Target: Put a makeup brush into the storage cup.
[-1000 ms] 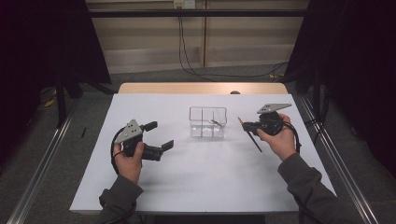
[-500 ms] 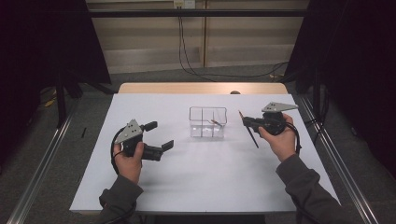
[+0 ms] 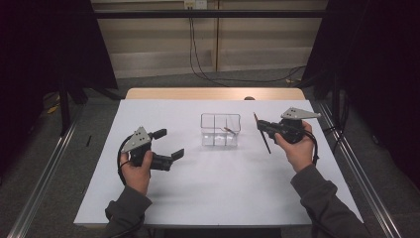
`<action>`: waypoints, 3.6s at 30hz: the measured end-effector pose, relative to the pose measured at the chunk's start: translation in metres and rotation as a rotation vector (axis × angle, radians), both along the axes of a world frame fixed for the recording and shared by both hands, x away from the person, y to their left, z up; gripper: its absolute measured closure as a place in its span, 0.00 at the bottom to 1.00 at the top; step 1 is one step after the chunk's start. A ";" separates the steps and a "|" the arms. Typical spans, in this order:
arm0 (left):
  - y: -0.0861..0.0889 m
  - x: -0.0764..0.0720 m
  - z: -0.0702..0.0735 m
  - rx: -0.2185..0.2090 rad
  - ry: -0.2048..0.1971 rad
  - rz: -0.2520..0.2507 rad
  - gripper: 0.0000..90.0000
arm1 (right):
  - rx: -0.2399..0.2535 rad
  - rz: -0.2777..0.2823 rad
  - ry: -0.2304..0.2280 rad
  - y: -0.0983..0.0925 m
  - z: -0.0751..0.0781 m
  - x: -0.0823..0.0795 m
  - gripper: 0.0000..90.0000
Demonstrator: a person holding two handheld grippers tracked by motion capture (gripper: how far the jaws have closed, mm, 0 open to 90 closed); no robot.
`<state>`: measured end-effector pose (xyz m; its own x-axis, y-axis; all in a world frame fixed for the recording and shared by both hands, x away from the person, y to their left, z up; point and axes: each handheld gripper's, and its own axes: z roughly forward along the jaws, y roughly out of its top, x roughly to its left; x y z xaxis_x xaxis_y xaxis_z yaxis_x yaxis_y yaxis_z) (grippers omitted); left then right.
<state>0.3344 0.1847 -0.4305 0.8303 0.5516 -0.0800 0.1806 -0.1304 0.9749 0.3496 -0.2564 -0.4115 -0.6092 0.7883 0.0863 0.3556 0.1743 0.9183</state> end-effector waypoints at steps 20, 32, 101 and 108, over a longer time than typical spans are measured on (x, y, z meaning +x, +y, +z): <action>0.001 0.001 0.000 0.003 -0.003 -0.009 0.00 | 0.082 -0.013 -0.081 0.002 0.004 -0.002 0.94; 0.002 0.001 -0.001 -0.002 0.000 -0.007 0.00 | 0.089 -0.002 -0.098 0.006 0.007 0.001 0.94; 0.008 0.002 -0.001 -0.024 0.008 0.004 0.00 | 0.142 0.007 -0.164 0.031 0.031 0.034 0.94; 0.008 0.002 -0.001 -0.024 0.004 0.004 0.00 | 0.145 0.008 -0.173 0.035 0.032 0.036 0.94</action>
<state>0.3365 0.1931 -0.4317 0.8277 0.5529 -0.0966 0.1849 -0.1061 0.9770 0.3857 -0.2210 -0.3800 -0.6306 0.7706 0.0922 0.1897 0.0379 0.9811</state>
